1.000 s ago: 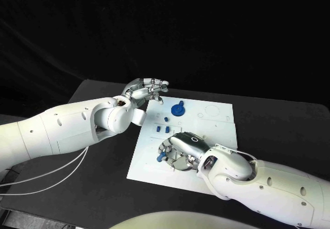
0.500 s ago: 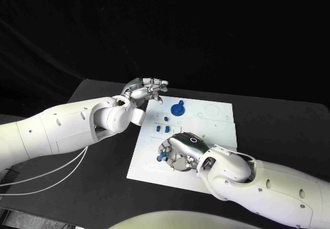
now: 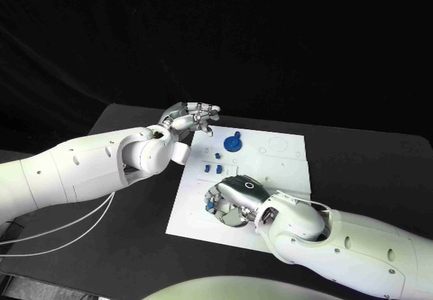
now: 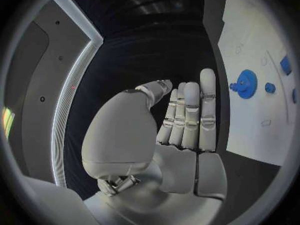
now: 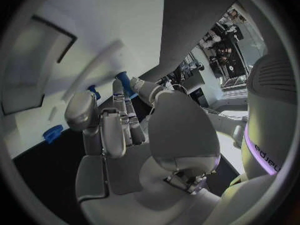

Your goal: Assemble the parts on the task board

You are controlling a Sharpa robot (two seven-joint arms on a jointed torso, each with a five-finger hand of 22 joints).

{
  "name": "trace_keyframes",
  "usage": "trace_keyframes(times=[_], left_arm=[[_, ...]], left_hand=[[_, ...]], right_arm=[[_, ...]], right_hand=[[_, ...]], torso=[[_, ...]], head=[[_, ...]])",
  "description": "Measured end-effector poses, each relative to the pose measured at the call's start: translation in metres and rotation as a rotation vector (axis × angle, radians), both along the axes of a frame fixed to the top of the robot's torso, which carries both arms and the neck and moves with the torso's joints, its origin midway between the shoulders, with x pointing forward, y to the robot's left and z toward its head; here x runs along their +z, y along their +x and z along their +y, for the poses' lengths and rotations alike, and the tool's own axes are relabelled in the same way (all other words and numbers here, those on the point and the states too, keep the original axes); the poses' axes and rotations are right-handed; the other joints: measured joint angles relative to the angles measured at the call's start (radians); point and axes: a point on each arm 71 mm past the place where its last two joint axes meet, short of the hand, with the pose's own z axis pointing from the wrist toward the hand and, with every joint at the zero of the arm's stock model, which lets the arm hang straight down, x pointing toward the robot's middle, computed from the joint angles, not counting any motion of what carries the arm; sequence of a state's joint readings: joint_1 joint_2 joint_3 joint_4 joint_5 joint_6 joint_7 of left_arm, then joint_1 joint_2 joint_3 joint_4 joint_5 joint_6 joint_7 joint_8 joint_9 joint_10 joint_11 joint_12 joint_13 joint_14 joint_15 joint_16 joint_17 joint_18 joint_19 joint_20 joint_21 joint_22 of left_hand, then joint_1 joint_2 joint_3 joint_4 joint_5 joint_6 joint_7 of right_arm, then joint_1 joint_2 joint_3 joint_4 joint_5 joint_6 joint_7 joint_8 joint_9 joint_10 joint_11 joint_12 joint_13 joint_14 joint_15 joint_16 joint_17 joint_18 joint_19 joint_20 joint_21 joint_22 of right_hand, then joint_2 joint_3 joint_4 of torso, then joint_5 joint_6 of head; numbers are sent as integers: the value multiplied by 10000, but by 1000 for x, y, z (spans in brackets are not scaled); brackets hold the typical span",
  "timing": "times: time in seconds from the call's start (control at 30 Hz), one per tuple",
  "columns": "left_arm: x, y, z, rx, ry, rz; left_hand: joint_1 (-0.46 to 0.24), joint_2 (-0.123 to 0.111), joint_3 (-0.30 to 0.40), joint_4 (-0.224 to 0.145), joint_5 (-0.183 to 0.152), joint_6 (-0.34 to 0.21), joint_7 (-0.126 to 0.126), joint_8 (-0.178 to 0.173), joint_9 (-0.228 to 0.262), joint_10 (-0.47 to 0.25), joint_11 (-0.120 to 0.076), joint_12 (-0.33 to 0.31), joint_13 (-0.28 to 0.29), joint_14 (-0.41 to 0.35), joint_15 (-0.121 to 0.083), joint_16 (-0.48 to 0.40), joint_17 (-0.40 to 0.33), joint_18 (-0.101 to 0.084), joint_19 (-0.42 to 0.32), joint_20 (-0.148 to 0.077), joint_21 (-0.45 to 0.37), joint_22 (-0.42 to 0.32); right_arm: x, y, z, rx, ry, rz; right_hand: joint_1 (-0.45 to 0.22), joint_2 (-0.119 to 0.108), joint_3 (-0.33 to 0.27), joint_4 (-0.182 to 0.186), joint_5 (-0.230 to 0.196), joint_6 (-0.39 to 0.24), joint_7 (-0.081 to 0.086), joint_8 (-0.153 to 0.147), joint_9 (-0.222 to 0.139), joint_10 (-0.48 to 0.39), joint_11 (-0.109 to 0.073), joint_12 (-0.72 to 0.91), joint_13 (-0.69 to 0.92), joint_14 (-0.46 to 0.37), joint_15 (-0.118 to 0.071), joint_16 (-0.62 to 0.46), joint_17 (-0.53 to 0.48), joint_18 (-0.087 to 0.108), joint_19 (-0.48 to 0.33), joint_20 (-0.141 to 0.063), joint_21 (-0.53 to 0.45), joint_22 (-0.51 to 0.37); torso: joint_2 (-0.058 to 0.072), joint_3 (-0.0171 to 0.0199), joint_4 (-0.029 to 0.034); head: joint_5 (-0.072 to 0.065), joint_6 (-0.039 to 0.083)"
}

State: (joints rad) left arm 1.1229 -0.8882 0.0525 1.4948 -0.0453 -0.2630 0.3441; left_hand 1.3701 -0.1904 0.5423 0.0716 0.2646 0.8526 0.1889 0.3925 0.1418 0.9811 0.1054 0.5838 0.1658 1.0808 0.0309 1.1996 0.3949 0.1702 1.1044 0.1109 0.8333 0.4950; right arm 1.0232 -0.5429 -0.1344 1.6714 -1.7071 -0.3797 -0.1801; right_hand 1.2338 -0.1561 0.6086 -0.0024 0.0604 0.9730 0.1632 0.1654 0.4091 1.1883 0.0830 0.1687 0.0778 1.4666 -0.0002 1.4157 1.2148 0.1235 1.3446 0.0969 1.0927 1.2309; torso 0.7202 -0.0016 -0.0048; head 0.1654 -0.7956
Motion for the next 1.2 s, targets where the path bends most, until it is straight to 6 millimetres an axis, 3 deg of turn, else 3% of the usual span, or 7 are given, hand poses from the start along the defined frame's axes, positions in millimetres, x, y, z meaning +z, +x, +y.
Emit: trace_keyframes(times=[0.4,0.53,0.77,0.9,1.0,1.1,1.2], left_arm=[[0,0,0,-5,15,12],[0,0,0,-10,22,16],[0,0,1,-11,35,24],[-1,0,1,-11,42,29],[-1,0,1,-9,56,39],[-2,0,2,3,82,61],[-3,0,3,6,102,81]], left_hand=[[0,0,0,0,0,0,0,0,0,0,0,17,-1,0,0,0,-1,0,0,0,0,-1],[0,0,0,0,0,0,0,0,0,0,0,51,5,0,0,0,-12,0,0,0,0,-13],[0,0,0,0,0,0,0,0,0,0,0,50,7,0,0,0,-12,0,0,0,0,-12],[0,0,0,0,0,0,0,0,0,0,0,50,6,0,0,0,-12,1,0,0,0,-12],[0,0,0,0,0,0,0,0,0,0,0,50,6,0,0,0,-11,0,0,0,0,-12],[0,0,0,0,0,0,0,0,0,-22,23,49,6,0,0,0,-11,0,0,0,1,-12],[0,0,0,0,0,-19,-19,0,0,-37,38,49,5,0,0,0,-12,-1,0,0,1,-12]], right_arm=[[-2,-2,-5,-177,37,51],[1,-3,-11,-319,355,-9],[11,-4,-28,-600,1434,-50],[20,2,-48,-939,2058,186],[30,12,-70,-1466,2379,624],[38,25,-98,-2215,2530,1109],[42,34,-128,-3066,2583,1819]], right_hand=[[64,-237,-57,-2,91,-999,-62,-620,-264,177,-44,-8,125,0,0,38,9,-2,54,54,12,140],[12,-290,-143,82,186,-1806,-104,-998,-434,213,-80,-8,172,0,0,38,38,-2,81,26,80,211],[12,-368,-196,135,314,-2257,-160,-1014,-556,338,-206,100,264,0,-74,76,82,-157,146,-39,214,337],[62,-336,-223,108,323,-1699,-78,-762,-424,523,-127,256,406,0,-74,76,39,-157,146,-39,240,346],[114,-284,-338,166,362,-921,19,-300,-249,846,-63,534,603,0,-74,75,-47,-158,169,-15,245,367],[-67,-250,-764,320,656,-312,-147,147,-29,1487,-232,1291,1136,-1,-74,189,167,-158,287,-70,517,562],[-533,-257,-1475,647,1022,-227,-345,585,311,1713,-436,3381,3111,-11,-277,372,483,-272,544,-215,962,756]], torso=[[-2,7,-4],[-3,11,-4],[-16,12,-16],[-35,8,-30],[-45,8,-46],[-65,8,-79],[-103,2,-128]], head=[[-16,12],[-35,31],[-150,133],[-356,221],[-577,255],[-796,287],[-1082,325]])
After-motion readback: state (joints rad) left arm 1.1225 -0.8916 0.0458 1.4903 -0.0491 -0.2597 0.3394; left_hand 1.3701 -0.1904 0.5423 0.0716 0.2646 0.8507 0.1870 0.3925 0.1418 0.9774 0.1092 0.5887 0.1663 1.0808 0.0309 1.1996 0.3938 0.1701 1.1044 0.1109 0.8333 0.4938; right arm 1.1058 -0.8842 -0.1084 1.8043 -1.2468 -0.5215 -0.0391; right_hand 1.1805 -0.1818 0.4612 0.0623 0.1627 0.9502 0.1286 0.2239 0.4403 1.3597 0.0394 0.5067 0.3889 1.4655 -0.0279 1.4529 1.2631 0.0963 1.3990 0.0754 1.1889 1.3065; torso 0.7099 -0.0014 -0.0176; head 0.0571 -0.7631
